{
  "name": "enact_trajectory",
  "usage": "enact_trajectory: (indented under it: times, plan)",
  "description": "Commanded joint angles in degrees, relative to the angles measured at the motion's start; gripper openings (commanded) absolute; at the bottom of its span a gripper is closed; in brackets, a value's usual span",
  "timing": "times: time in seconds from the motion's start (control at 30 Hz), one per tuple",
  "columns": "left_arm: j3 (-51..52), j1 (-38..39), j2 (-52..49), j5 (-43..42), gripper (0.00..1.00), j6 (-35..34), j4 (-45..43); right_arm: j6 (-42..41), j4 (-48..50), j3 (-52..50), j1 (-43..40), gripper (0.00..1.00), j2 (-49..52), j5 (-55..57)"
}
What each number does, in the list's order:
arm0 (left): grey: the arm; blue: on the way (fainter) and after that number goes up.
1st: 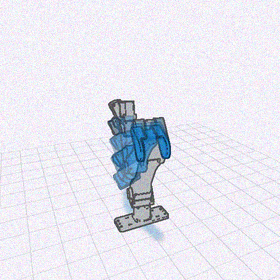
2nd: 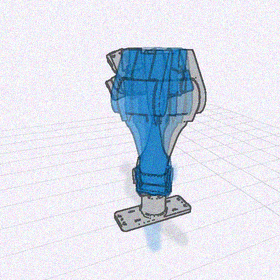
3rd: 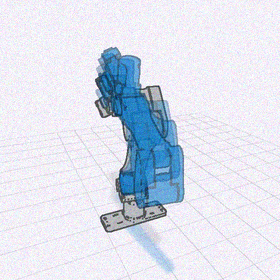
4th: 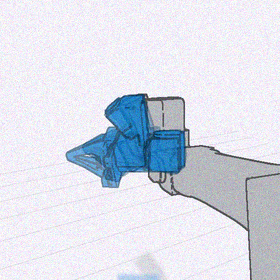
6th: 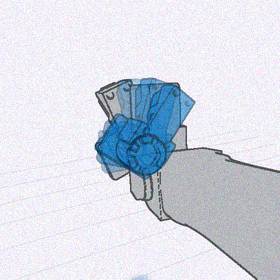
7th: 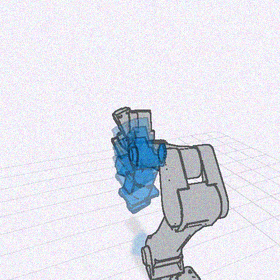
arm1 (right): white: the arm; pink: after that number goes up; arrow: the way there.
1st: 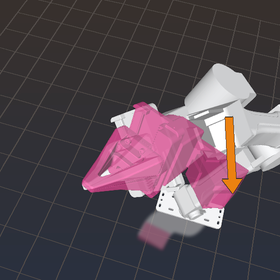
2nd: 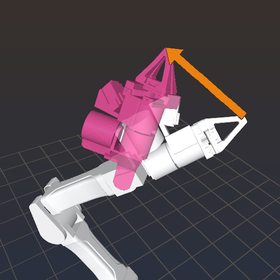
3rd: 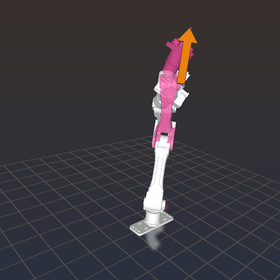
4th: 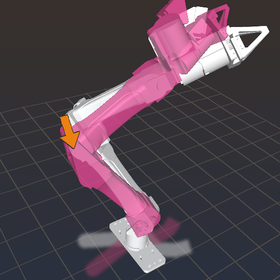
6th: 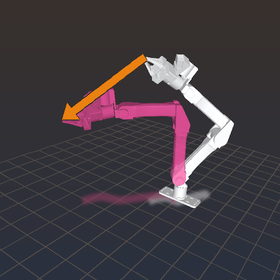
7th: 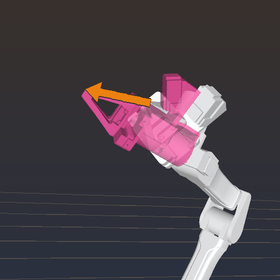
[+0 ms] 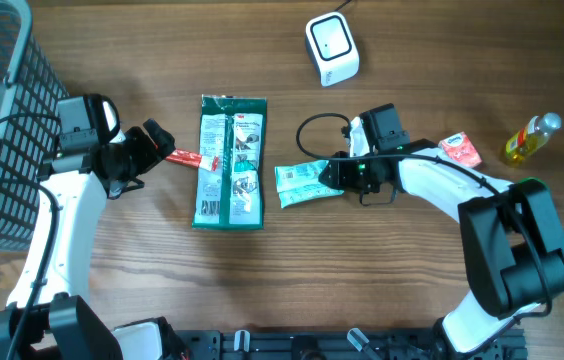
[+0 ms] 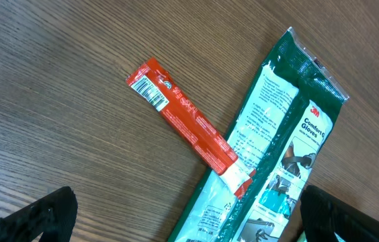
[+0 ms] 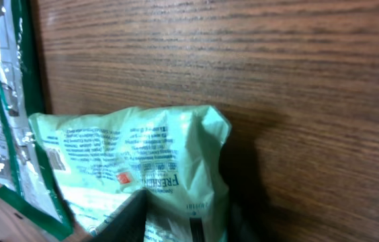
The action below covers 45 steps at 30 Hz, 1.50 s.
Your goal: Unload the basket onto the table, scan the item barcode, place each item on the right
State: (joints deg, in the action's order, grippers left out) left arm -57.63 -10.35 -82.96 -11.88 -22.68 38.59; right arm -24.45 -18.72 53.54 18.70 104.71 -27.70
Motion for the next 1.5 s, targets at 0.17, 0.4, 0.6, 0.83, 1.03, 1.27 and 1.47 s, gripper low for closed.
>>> enact_trajectory:
  times: [0.17,0.4,0.6,0.83,1.03,1.27,1.47]
  plan:
    - [-0.5,0.0,0.3,-0.3,1.0,-0.3,-0.2,4.0,-1.9,-1.8,-8.0,0.04,-8.3,-16.8]
    - [-0.5,0.0,0.3,-0.3,1.0,-0.3,-0.2,15.9,-9.7,-1.8,-16.0,0.04,-21.1,-41.9]
    - [-0.5,0.0,0.3,-0.3,1.0,-0.3,-0.2,20.0,-16.1,-1.8,-16.0,0.04,-22.7,-41.8]
    - [-0.5,0.0,0.3,-0.3,1.0,-0.3,-0.2,19.7,-16.2,-1.8,-16.0,0.04,-22.6,-40.8]
    - [-0.5,0.0,0.3,-0.3,1.0,-0.3,-0.2,16.8,-20.2,-1.8,-15.8,0.04,-22.6,-28.6]
    - [-0.5,0.0,0.3,-0.3,1.0,-0.3,-0.2,6.0,-24.7,-1.9,-7.8,0.04,-22.6,6.7]
    - [-0.5,0.0,0.3,-0.3,1.0,-0.3,-0.2,6.4,-33.6,9.9,-3.7,0.04,-22.6,11.7]
